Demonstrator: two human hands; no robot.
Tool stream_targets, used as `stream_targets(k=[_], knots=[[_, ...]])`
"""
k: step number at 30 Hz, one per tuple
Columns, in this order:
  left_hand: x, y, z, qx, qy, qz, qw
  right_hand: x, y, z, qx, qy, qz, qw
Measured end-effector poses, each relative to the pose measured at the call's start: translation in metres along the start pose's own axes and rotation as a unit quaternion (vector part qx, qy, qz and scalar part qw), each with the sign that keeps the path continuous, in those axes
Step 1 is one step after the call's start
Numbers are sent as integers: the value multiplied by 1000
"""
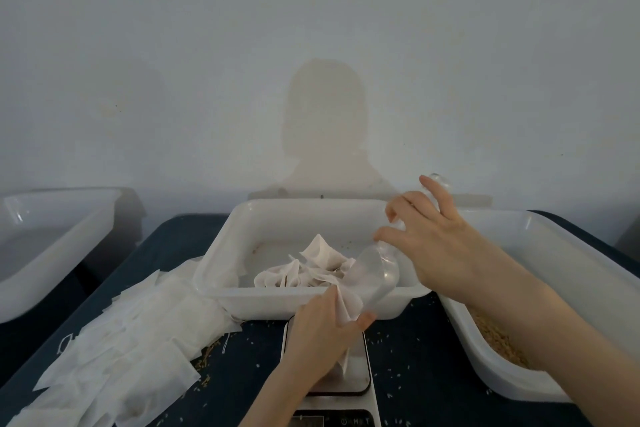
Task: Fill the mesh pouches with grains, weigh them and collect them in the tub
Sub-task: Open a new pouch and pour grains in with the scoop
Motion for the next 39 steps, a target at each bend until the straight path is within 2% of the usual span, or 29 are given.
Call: stream_targets(k=[5, 10, 13, 17, 19, 22, 24, 25, 28, 30, 32, 35, 39], knots=[[-2, 1, 7, 47, 9, 8, 999, 17, 13, -13, -38, -30, -41, 998], [-4, 3, 10, 93, 20, 0, 995, 35, 23, -35, -116, -95, -78, 986], [-1, 4, 12, 128, 16, -12, 992, 45, 30, -43, -132, -54, -115, 983], [2, 6, 17, 131, 25, -36, 990, 77, 53, -64, -146, -11, -243, 959], [5, 7, 16, 127, 19, -47, 991, 100, 65, -78, -129, -23, -334, 933], [10, 8, 10, 107, -32, -71, 991, 139, 79, -98, -130, -119, -497, 850], [10, 0, 4, 31, -62, -69, 995, 160, 78, -107, -140, -190, -559, 795], [9, -7, 3, -11, -52, -62, 997, 168, 75, -111, -144, -213, -573, 778], [7, -26, 4, -70, -9, -67, 995, 180, 65, -128, -149, -295, -578, 746], [10, -29, 3, -140, 3, -95, 986, 182, 58, -141, -182, -363, -547, 733], [11, -30, 4, -164, 30, -132, 977, 184, 52, -153, -218, -410, -512, 723], [13, -31, 5, -143, 29, -148, 978, 187, 51, -169, -230, -446, -462, 731], [11, -35, 6, -118, -2, -135, 984, 185, 48, -179, -259, -441, -442, 737]])
Point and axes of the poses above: each hand's wrist, its own x-axis away from the middle knuckle, its own z-axis out of the back of the hand, y = z × x, the point moved 5 cm from there along -x, towards the middle knuckle, and after that the axes turned 12 degrees about z, right-handed, at the moved point
